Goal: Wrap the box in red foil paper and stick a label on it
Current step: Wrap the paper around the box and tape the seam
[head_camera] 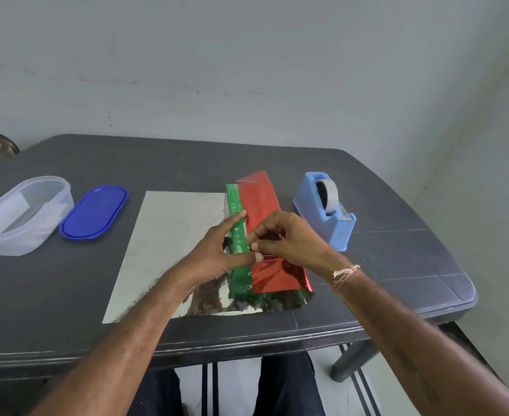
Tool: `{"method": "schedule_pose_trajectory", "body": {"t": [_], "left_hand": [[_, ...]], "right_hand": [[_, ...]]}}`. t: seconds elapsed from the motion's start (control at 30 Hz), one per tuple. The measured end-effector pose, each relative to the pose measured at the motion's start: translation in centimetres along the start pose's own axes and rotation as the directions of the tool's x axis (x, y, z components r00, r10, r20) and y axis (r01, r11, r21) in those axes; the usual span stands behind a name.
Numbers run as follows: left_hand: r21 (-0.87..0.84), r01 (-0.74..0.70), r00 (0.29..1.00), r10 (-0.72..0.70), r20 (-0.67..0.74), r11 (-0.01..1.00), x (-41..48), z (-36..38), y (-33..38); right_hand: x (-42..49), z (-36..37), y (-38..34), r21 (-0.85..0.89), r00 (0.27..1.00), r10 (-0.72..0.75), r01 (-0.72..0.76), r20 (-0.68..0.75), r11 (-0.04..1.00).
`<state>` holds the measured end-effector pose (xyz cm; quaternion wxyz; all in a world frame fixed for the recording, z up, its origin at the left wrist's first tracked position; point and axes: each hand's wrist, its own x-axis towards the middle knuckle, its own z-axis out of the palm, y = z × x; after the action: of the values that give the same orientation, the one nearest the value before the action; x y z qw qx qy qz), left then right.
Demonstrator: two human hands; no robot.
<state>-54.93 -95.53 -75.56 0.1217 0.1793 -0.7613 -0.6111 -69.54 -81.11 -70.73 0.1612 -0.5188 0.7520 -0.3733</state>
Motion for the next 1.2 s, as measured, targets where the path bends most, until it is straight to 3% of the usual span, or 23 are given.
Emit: {"method": "schedule_pose_trajectory", "body": {"t": [0.43,0.83,1.2], "left_hand": [[-0.006,0.003,1.0,-0.003,0.002,1.0,0.0,-0.1,-0.1],[0.02,-0.004,1.0,0.005,-0.004,1.0,0.0,0.0,0.0],[-0.001,0.002,1.0,-0.002,-0.004,1.0,-0.1,0.0,-0.2]], "right_hand": [[-0.2,0.0,-0.4,-0.04,1.0,-0.002,0.002,0.007,0.999],[-0.5,-0.2,-0.9,0.06,0.997,0.075,-0.076,0.023,0.995],[1.0,1.7,-0.6,-0.118,0.976,0.13,-0.152,-0.176,0.981]]}}
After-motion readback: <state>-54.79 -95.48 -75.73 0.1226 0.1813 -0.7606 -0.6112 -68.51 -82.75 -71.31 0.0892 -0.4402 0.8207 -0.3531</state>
